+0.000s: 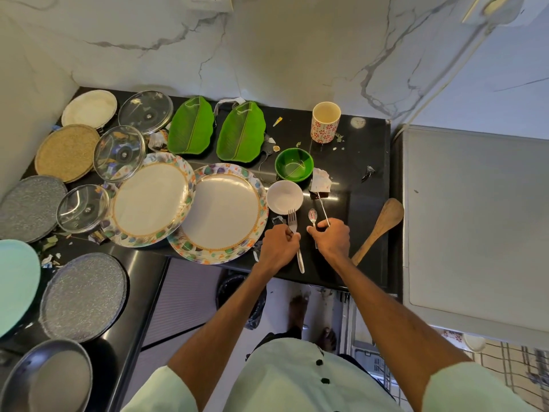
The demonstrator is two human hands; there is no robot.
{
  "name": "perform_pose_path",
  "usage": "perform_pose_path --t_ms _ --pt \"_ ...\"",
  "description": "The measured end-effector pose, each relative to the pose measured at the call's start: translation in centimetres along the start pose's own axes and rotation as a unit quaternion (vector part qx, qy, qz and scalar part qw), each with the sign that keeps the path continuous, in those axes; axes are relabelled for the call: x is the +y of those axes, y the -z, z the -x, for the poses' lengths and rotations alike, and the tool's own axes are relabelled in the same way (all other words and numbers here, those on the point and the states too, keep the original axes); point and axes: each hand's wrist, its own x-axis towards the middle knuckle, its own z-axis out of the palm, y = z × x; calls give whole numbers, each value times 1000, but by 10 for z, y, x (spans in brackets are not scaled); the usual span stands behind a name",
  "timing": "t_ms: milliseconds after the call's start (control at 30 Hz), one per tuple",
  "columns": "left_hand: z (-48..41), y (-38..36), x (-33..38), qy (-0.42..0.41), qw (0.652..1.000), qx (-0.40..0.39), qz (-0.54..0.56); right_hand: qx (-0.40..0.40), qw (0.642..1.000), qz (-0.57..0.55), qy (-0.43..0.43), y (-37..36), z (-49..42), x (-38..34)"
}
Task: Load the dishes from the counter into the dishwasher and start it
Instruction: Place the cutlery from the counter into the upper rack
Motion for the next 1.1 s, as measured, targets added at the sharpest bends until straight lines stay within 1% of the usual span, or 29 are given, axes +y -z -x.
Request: perform_pose_path --t_ms 167,267,400,467,533,667,767,867,1000,1100 --pt "-2 3 -8 7 1000 -3 -1 23 998 61 7 -8 1 -11" --pt "-4 4 -9 7 1000 -13 1 10 998 67 -5 -13 -7 -14" --pt "-7 3 -8 5 999 -31 8 -31 998 29 -38 -15 -16 -9" --pt "-9 1 -8 4 999 -37 18 -52 998 -2 -32 -9 -13 -5" --pt "-11 -2 -3 -1 999 -44 29 -53 997 -52 -12 2 -5 0" --pt "-11 -12 17 -23 992 -100 72 -7 990 -139 20 37 14 15" --pt "-5 -25 43 -58 982 -152 94 33 982 -185 4 68 29 39" --pt "9 -45 70 -95 972 -192 96 95 974 -206 -7 101 47 70" --pt "38 -82 99 -148 953 -256 71 179 955 -231 -47 136 75 115" --pt "68 -116 116 -163 935 -308 66 239 933 -251 -93 153 103 155"
